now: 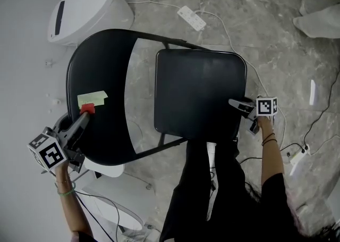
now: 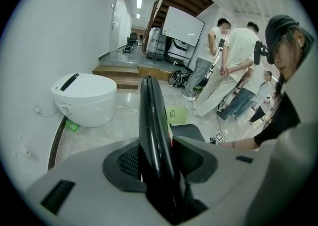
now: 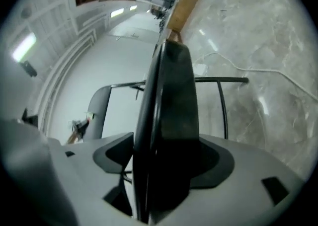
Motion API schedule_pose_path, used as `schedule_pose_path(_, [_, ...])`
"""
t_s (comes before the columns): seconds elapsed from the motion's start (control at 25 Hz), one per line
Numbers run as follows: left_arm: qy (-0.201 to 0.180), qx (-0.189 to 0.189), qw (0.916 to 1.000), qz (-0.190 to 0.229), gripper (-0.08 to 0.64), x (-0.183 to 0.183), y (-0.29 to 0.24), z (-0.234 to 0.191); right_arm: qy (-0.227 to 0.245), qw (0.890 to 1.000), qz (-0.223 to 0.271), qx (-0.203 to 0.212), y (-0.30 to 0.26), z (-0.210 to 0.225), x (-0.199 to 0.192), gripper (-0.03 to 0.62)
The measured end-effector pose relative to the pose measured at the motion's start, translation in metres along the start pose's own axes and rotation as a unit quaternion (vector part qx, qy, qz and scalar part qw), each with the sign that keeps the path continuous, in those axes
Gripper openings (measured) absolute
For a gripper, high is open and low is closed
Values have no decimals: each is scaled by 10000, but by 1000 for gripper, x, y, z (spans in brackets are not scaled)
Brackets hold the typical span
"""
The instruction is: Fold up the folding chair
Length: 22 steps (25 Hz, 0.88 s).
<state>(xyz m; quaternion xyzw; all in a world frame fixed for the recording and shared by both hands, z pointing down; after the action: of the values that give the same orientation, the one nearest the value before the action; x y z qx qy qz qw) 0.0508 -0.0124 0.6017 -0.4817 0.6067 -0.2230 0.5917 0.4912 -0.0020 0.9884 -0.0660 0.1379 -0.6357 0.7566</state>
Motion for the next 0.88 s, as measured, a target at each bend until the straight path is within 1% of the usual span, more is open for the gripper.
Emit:
schedule_pose_path(0.04, [-3,-3,10000,10,146,0,-1,1,-185,9995,226,72,-5,-1,7,356])
schedule_pose_path(0.12, [-8,14,10000,12,146,1,-1,3,-341,9980,504,-166,-7,2,14,344])
schedule_pose_path(0.2, [52,-42,10000,20,145,1,-1,4,-321,9971,522,-455,-6,3,12,345])
schedule_pose_path(0.32, [210,-224,9995,76,144,2,5,4,-305,9958,480,-720,-1,-8,7,345])
schedule_pose_path(0.44, [286,-291,9991,109,144,5,11,4,-185,9938,477,-990,12,-32,15,345])
schedule_pose_path(0.56, [441,-366,9982,161,144,2,21,5,4,9914,408,-1245,30,-65,24,344])
schedule_pose_path(0.64, [488,-483,9973,242,144,3,33,9,82,9911,223,-1312,37,-87,20,334])
schedule_pose_path(0.72, [420,-600,9970,268,143,14,45,18,98,9915,17,-1298,38,-111,6,320])
schedule_pose_path(0.8, [309,-654,9971,237,140,31,54,29,106,9925,63,-1215,40,-137,-4,302])
schedule_pose_path(0.88, [428,-918,9943,323,129,43,63,39,117,9935,262,-1099,39,-163,-3,285])
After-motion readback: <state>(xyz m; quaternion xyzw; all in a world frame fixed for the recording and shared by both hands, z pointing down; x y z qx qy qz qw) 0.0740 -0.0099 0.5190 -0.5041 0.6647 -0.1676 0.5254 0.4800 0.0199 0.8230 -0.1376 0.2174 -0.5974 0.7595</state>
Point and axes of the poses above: the fingertips, and each gripper's own axes: y backward along the fingers, z to its right, x out of its top, the point moved 4 cm from there along y, backward along the fingers, and after that the axes turned 3 degrees about -z, right-handed, at the moved point
